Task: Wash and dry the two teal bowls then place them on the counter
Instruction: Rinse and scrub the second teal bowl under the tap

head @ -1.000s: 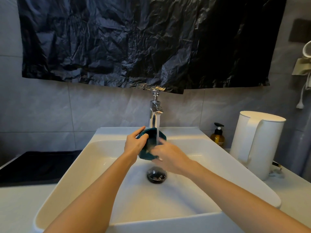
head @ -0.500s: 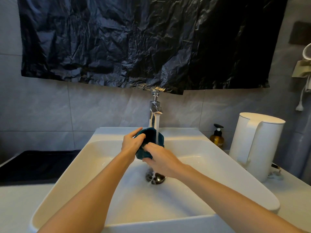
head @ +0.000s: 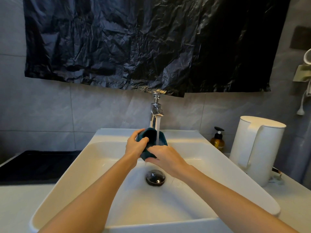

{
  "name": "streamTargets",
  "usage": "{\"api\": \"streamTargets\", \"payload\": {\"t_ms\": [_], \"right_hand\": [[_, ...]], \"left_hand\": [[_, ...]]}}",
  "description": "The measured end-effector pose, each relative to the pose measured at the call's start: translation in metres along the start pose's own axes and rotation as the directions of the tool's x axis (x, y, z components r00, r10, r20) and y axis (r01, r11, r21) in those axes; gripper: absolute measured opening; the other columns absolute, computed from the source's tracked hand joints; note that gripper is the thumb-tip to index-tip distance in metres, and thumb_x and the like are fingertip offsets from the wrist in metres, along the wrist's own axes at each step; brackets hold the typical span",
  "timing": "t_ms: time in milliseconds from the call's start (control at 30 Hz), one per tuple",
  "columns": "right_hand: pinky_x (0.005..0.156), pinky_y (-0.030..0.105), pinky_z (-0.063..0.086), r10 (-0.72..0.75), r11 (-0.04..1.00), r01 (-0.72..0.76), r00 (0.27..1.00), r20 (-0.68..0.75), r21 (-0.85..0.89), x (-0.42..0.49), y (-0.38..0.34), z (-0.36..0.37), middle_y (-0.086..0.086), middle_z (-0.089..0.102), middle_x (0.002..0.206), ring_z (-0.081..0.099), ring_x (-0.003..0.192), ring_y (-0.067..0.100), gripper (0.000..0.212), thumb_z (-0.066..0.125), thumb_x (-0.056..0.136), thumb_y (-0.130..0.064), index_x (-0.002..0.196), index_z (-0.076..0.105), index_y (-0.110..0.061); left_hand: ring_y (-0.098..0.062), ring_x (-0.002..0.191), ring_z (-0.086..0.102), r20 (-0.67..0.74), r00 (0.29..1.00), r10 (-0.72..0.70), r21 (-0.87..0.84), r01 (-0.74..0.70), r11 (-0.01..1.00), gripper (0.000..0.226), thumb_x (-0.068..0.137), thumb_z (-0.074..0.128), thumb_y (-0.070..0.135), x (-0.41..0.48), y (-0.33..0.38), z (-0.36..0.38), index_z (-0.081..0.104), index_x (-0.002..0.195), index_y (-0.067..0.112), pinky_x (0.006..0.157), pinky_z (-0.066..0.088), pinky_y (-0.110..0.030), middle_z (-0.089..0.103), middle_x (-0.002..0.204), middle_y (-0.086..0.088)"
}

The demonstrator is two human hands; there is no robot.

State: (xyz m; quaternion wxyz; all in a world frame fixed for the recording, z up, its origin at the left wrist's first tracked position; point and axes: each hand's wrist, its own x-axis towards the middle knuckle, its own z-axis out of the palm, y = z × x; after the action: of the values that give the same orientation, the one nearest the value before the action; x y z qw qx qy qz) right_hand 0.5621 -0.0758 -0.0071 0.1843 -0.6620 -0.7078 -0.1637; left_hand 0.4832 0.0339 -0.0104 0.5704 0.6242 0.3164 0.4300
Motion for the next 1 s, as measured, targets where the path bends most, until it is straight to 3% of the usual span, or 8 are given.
{"api": "streamTargets", "payload": {"t_ms": [100, 200, 267, 367, 500, 600, 833, 1000], "right_hand": [[0.065, 0.033, 0.045, -0.189, 0.963, 0.187, 0.982, 0.011, -0.196, -0.005, 0.021, -0.006, 0.002, 0.066, 0.079, 0.060, 0.078, 0.025, 0.020, 0.065, 0.087, -0.034, 0.083, 0.063, -0.014], [0.099, 0.033, 0.041, -0.215, 0.865, 0.231, 0.973, 0.087, -0.445, -0.002, 0.032, -0.004, -0.003, 0.069, 0.075, 0.065, 0.084, 0.020, 0.019, 0.070, 0.082, -0.037, 0.083, 0.070, -0.018], [0.101, 0.031, 0.041, -0.159, 0.930, 0.179, 0.983, 0.089, -0.321, 0.000, 0.015, 0.002, 0.000, 0.072, 0.086, 0.065, 0.092, 0.021, 0.025, 0.070, 0.082, -0.027, 0.105, 0.069, -0.018], [0.076, 0.030, 0.049, -0.005, 0.993, 0.001, 1.000, 0.030, 0.119, 0.000, -0.010, -0.001, 0.001, 0.067, 0.109, 0.058, 0.089, 0.020, 0.027, 0.057, 0.093, -0.017, 0.120, 0.057, -0.018], [0.082, 0.034, 0.048, -0.102, 0.960, 0.118, 0.992, 0.074, -0.256, -0.001, 0.015, -0.004, 0.002, 0.069, 0.092, 0.058, 0.087, 0.022, 0.021, 0.057, 0.092, -0.029, 0.098, 0.066, -0.012], [0.090, 0.035, 0.046, -0.065, 0.910, 0.146, 0.975, 0.214, -0.389, 0.001, 0.017, -0.009, 0.004, 0.069, 0.106, 0.059, 0.104, 0.026, 0.032, 0.053, 0.094, -0.037, 0.114, 0.062, -0.013], [0.074, 0.037, 0.045, 0.018, 0.976, 0.001, 0.996, 0.088, -0.219, 0.007, 0.000, 0.000, 0.011, 0.069, 0.107, 0.063, 0.095, 0.031, 0.034, 0.053, 0.094, -0.031, 0.119, 0.059, -0.009], [0.072, 0.031, 0.045, 0.049, 0.999, -0.049, 0.998, -0.032, 0.015, 0.005, 0.000, 0.002, 0.007, 0.071, 0.098, 0.063, 0.087, 0.024, 0.019, 0.060, 0.092, -0.025, 0.097, 0.066, -0.009]], "left_hand": [[-0.022, 0.110, 0.050, -0.019, 1.000, 0.004, 0.054, -0.003, 0.999, 0.032, 0.091, 0.054, 0.013, 0.004, 0.000, -0.003, 0.060, 0.114, 0.035, 0.094, 0.051, -0.041, 0.056, 0.122, -0.001], [-0.023, 0.110, 0.051, -0.047, 0.999, 0.014, 0.058, -0.011, 0.998, 0.028, 0.093, 0.054, 0.016, 0.005, -0.002, -0.005, 0.059, 0.114, 0.035, 0.095, 0.050, -0.043, 0.056, 0.122, -0.002], [-0.023, 0.110, 0.051, -0.072, 0.997, 0.033, 0.072, -0.027, 0.997, 0.027, 0.093, 0.052, 0.015, 0.005, -0.002, -0.005, 0.061, 0.111, 0.033, 0.096, 0.050, -0.043, 0.058, 0.119, -0.002], [-0.025, 0.108, 0.053, -0.100, 0.995, 0.019, 0.052, -0.014, 0.999, 0.029, 0.090, 0.050, 0.011, 0.006, 0.000, -0.008, 0.064, 0.103, 0.032, 0.094, 0.050, -0.045, 0.062, 0.113, -0.003], [-0.026, 0.107, 0.054, -0.090, 0.996, -0.021, 0.039, 0.024, 0.999, 0.027, 0.088, 0.051, 0.012, 0.007, 0.003, -0.010, 0.064, 0.096, 0.034, 0.092, 0.052, -0.047, 0.062, 0.112, -0.004], [-0.023, 0.106, 0.053, -0.051, 0.998, -0.028, 0.026, 0.029, 0.999, 0.027, 0.090, 0.053, 0.013, 0.005, 0.002, -0.006, 0.064, 0.104, 0.033, 0.092, 0.051, -0.041, 0.060, 0.113, -0.004], [-0.022, 0.102, 0.056, 0.081, 0.993, -0.084, -0.120, 0.094, 0.988, 0.040, 0.084, 0.066, 0.013, -0.004, 0.006, -0.004, 0.057, 0.120, 0.027, 0.079, 0.054, -0.034, 0.059, 0.116, -0.005], [-0.022, 0.105, 0.055, 0.064, 0.998, -0.003, -0.131, 0.011, 0.991, 0.038, 0.092, 0.053, 0.011, -0.007, 0.005, 0.006, 0.055, 0.125, 0.029, 0.081, 0.056, -0.037, 0.056, 0.122, -0.006]]}}
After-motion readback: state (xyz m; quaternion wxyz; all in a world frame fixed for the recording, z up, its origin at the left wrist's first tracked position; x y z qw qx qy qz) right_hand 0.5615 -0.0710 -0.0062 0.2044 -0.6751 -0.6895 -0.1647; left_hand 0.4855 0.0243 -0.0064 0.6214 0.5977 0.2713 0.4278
